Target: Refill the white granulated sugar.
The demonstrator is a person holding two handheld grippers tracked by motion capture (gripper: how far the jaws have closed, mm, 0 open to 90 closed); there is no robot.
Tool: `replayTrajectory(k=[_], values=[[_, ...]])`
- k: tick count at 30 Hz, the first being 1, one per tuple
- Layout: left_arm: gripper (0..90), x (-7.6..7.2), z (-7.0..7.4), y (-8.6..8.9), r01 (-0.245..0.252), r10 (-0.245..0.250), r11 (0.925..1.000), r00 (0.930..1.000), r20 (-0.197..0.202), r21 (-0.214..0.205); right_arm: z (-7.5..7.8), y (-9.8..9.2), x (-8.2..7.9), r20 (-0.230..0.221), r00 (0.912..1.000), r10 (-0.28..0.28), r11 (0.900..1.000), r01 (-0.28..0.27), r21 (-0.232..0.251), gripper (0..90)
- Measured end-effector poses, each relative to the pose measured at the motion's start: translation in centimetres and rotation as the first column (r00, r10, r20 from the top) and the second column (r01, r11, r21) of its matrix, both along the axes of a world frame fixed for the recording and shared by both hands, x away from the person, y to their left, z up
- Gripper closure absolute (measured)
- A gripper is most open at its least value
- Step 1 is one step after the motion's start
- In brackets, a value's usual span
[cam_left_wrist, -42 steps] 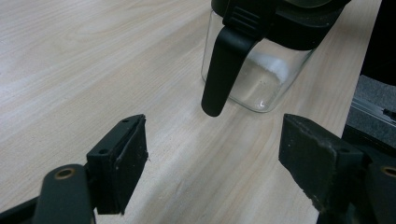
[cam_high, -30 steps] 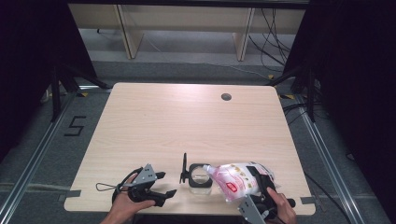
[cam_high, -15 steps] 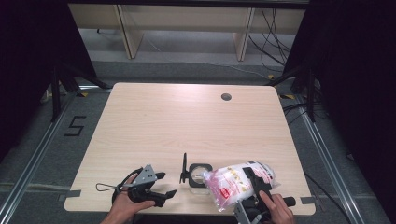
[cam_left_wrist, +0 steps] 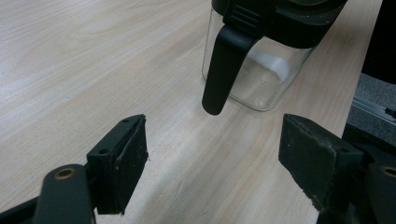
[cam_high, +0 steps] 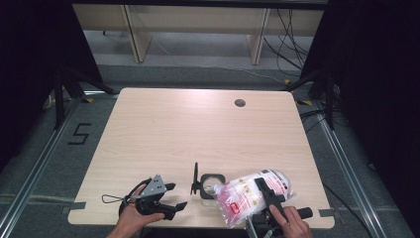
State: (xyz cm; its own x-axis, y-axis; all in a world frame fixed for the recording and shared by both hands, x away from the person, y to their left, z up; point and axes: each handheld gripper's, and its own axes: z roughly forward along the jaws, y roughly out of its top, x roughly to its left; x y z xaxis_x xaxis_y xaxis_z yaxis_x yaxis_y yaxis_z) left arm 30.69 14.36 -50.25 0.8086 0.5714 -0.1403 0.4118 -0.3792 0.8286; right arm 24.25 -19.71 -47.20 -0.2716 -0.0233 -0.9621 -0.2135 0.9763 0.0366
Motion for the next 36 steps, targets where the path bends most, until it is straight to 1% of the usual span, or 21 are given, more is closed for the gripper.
replayTrajectory(k=[1,2,5,6,7,8,9,10,11,12,13,15,19,21,23,27,31,32,33,35,36], values=[[23.0,0.00,-0.02,-0.02,-0.001,0.001,1.0000,1.0000,0.001,0.000,0.05,0.04,-0.11,0.019,0.9998,-0.012,0.9997,0.012,-0.022,40.7],[23.1,0.02,-0.02,-0.01,0.002,-0.002,1.0000,1.0000,0.004,0.002,0.45,0.16,0.05,0.038,0.9990,0.023,0.9968,-0.020,-0.077,40.7],[23.1,0.13,0.08,0.13,0.014,-0.014,0.9997,0.9997,0.022,0.019,0.31,0.19,-0.08,0.045,0.9990,0.006,0.9971,-0.002,-0.076,40.8],[23.2,0.13,0.08,0.13,0.012,-0.013,0.9998,0.9997,0.020,0.018,0.41,0.23,0.01,0.037,0.9992,0.015,0.9950,-0.012,-0.099,40.8],[23.2,0.13,0.14,0.17,0.012,-0.013,0.9996,0.9998,0.018,0.025,0.05,0.09,-0.03,0.033,0.9995,-0.002,0.9972,0.004,-0.074,40.8],[23.1,0.14,0.08,0.14,0.013,-0.014,0.9998,0.9997,0.020,0.017,0.14,0.12,0.11,0.073,0.9969,0.029,0.9938,-0.021,-0.109,40.8],[23.2,0.12,0.08,0.11,0.015,-0.015,0.9998,0.9997,0.017,0.015,0.04,0.13,0.07,0.065,0.9977,0.020,0.9933,-0.012,-0.114,40.9],[23.2,0.14,0.05,0.11,0.017,-0.017,0.9997,0.9996,0.020,0.020,0.31,0.26,0.13,0.078,0.9960,0.042,0.9882,-0.030,-0.150,40.9],[23.2,0.11,0.02,0.07,0.017,-0.017,0.9997,0.9996,0.021,0.017,0.02,0.19,-0.12,0.064,0.9979,0.000,0.9929,0.008,-0.118,40.9],[23.2,0.06,0.01,0.02,0.011,-0.012,0.9999,0.9999,0.013,0.012,0.31,0.31,0.12,0.089,0.9949,0.048,0.9862,-0.033,-0.162,40.9],[23.2,-0.04,0.04,-0.02,0.001,-0.001,0.9999,1.0000,0.002,0.012,0.41,0.35,0.24,0.100,0.9924,0.072,0.9825,-0.053,-0.179,40.9],[23.2,-0.08,0.00,-0.07,0.000,0.000,1.0000,1.0000,0.000,0.003,0.38,0.30,-0.10,0.095,0.9952,0.025,0.9854,-0.009,-0.170,41.0],[23.2,-0.07,0.01,-0.07,0.001,-0.001,1.0000,1.0000,0.001,0.004,0.48,0.26,-0.05,0.111,0.9932,0.035,0.9799,-0.013,-0.199,41.0],[23.2,-0.08,0.01,-0.08,0.002,-0.002,1.0000,1.0000,0.001,0.005,0.15,0.12,0.26,0.136,0.9883,0.068,0.9850,-0.045,-0.167,41.1],[23.2,-0.04,0.02,-0.06,0.011,-0.011,0.9999,0.9999,0.009,0.013,-0.11,0.03,0.20,0.117,0.9921,0.045,0.9874,-0.027,-0.156,41.1],[23.2,0.04,0.02,-0.05,0.022,-0.022,0.9996,0.9996,0.020,0.019,0.02,0.13,0.25,0.112,0.9928,0.044,0.9799,-0.021,-0.198,41.1],[23.2,0.07,-0.02,-0.08,0.020,-0.020,0.9996,0.9995,0.024,0.019,-0.03,0.10,0.21,0.111,0.9931,0.036,0.9807,-0.013,-0.195,41.2],[23.2,0.07,-0.05,-0.10,0.018,-0.018,0.9997,0.9996,0.024,0.018,0.15,0.16,0.23,0.121,0.9916,0.047,0.9771,-0.021,-0.212,41.2],[23.2,0.04,-0.04,-0.10,0.015,-0.016,0.9996,0.9996,0.025,0.022,-0.21,-0.04,0.02,0.113,0.9936,0.005,0.9880,0.012,-0.154,41.3],[23.2,0.03,-0.04,-0.10,0.014,-0.015,0.9996,0.9996,0.026,0.023,0.38,0.21,0.32,0.143,0.9871,0.073,0.9725,-0.039,-0.230,41.2],[23.2,0.08,-0.12,-0.12,0.019,-0.019,0.9998,0.9995,0.026,0.010,0.16,0.12,0.20,0.137,0.9893,0.052,0.9785,-0.023,-0.205,41.3]])
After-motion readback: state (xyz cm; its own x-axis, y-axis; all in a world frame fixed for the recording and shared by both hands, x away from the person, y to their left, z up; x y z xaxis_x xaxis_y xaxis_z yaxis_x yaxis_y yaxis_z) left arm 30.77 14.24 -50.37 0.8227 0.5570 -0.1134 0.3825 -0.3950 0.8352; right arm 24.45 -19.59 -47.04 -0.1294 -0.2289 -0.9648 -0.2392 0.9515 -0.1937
